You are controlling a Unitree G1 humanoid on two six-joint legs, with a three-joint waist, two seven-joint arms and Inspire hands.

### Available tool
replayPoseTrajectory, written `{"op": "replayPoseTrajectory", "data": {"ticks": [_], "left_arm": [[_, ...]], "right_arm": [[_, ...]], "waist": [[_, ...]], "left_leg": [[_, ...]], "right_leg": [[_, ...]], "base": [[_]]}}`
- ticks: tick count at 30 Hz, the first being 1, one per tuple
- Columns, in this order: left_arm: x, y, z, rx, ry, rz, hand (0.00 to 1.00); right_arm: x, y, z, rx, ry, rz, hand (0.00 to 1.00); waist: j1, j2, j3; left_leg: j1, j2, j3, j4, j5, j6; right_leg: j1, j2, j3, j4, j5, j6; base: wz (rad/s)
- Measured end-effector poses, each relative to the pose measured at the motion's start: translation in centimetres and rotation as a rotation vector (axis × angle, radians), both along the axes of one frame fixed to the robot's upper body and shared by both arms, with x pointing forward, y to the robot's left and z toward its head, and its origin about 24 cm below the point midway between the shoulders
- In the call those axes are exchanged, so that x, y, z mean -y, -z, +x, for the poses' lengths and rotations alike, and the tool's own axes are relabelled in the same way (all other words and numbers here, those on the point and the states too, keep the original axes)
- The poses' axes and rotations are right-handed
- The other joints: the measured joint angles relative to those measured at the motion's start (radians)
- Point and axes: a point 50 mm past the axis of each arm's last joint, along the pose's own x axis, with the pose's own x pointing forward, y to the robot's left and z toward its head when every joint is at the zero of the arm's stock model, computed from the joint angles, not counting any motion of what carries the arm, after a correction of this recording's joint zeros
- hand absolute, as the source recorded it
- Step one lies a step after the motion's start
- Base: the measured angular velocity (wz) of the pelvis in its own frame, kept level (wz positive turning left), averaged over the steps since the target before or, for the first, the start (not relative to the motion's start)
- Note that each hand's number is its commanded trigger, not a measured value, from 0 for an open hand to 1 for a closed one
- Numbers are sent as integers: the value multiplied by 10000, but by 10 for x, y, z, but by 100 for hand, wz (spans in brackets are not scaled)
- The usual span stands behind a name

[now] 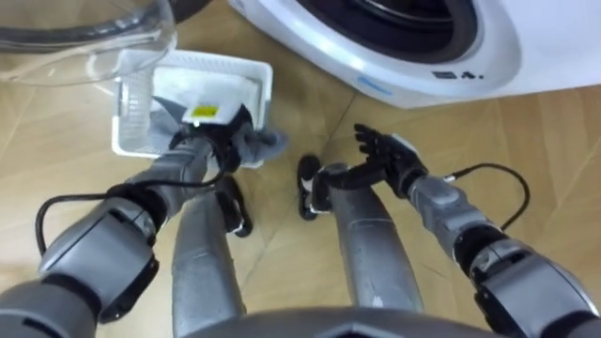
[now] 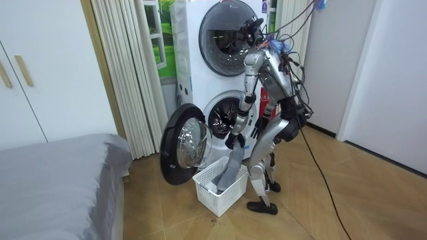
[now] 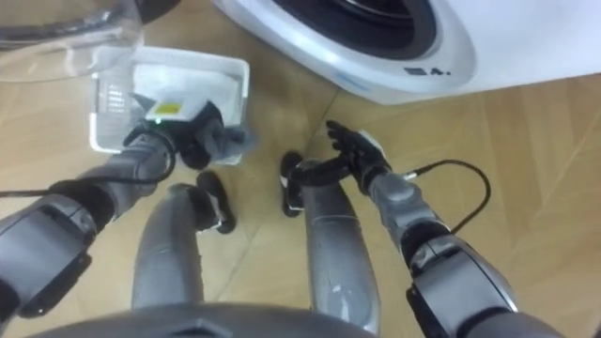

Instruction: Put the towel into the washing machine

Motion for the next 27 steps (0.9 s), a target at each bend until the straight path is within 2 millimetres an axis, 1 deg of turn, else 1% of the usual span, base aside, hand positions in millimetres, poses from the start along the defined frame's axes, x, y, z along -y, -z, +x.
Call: {"op": "replayPoseTrajectory", "data": {"ticks": [1,2,3,5,6,8,9,11,12,14,15,16,20,23,24,25,26,27], "left_arm": [[1,-3,2,106,-270,-416,100],[2,-6,4,217,-550,-865,100],[3,-7,6,283,-670,-1122,100],[10,-16,10,584,-1128,-2411,100],[12,-18,11,614,-1314,-2863,100],[17,-24,12,580,-1935,-4599,100],[19,-25,11,469,-2038,-5057,100],[29,-25,9,-238,-2523,-7020,100],[31,-25,9,-429,-2651,-7515,100],[44,-25,3,-1256,-2737,-9257,100],[48,-24,2,-1529,-2781,-9733,100],[54,-23,0,-2057,-2846,-10588,100],[63,-19,-8,-3451,-2818,-12693,100],[68,-18,-11,-4133,-2586,-13580,100],[71,-17,-13,-4434,-2465,-13852,100],[72,-14,-17,-4720,-2390,-13923,100],[73,-11,-20,-5010,-2391,-14017,100],[73,-10,-21,-5143,-2402,-14071,100]], "right_arm": [[0,0,0,5,-7,3,0],[0,0,0,0,-15,9,0],[0,0,0,26,-15,7,0],[-1,-2,3,137,-53,-7,0],[-1,-3,3,164,-106,-28,0],[-3,-2,2,205,-231,-70,0],[-3,-2,1,185,-215,-57,0],[-5,-1,0,161,-195,-18,0],[-6,0,-1,141,-200,-6,0],[-8,0,-2,218,-266,-7,0],[-8,0,-2,232,-276,-11,0],[-8,-1,-1,254,-254,11,0],[-11,-1,-2,267,-548,3,0],[-12,0,-3,210,-640,75,0],[-12,2,-5,139,-647,69,0],[-11,3,-7,85,-647,19,0],[-10,6,-11,-26,-693,-76,0],[-10,7,-13,-87,-735,-143,0]], "waist": [[79,20,7],[129,22,9],[132,23,9],[238,22,9],[236,22,9],[239,22,8],[239,16,4],[265,17,5],[280,17,5],[369,4,-7],[386,4,-8],[465,0,-10],[502,-37,-39],[512,-44,-62],[502,-41,-117],[481,-41,-245],[472,-58,-290],[465,-60,-297]], "left_leg": [[67,-25,2,-22,1,0],[138,-132,-7,-102,16,-17],[163,-169,-13,-152,55,-3],[192,-190,-2,-271,144,22],[192,-191,2,-273,158,31],[207,-187,-41,-270,174,43],[214,-185,-53,-268,174,43],[268,-167,-61,-252,175,46],[289,-170,-63,-252,175,46],[310,-207,-120,-263,176,46],[309,-225,-151,-264,177,45],[309,-229,-136,-265,179,45],[314,-245,-122,-274,198,58],[336,-280,-137,-275,208,59],[361,-287,-145,-274,209,60],[385,-288,-162,-274,209,60],[505,-287,-170,-275,209,60],[582,-287,-178,-276,209,61]], "right_leg": [[54,-13,-1,-2,-13,20],[106,-46,-11,-23,-32,43],[134,-87,-29,-28,-43,56],[180,-147,-52,-121,-52,60],[186,-164,-64,-135,-51,60],[274,-183,-152,-207,-50,63],[300,-187,-174,-212,-51,64],[415,-188,-236,-264,-53,70],[447,-186,-247,-282,-53,70],[507,-159,-278,-334,-52,70],[507,-163,-280,-334,-52,71],[506,-165,-273,-333,-49,74],[503,-201,-293,-302,-45,80],[528,-221,-300,-296,-44,81],[563,-223,-306,-312,-42,86],[599,-219,-317,-333,-37,94],[733,-215,-325,-355,-33,100],[825,-210,-330,-373,-32,102]], "base": [[5],[10],[16],[13],[6],[8],[7],[4],[0],[0],[0],[0],[2],[1],[0],[0],[0],[0]]}}
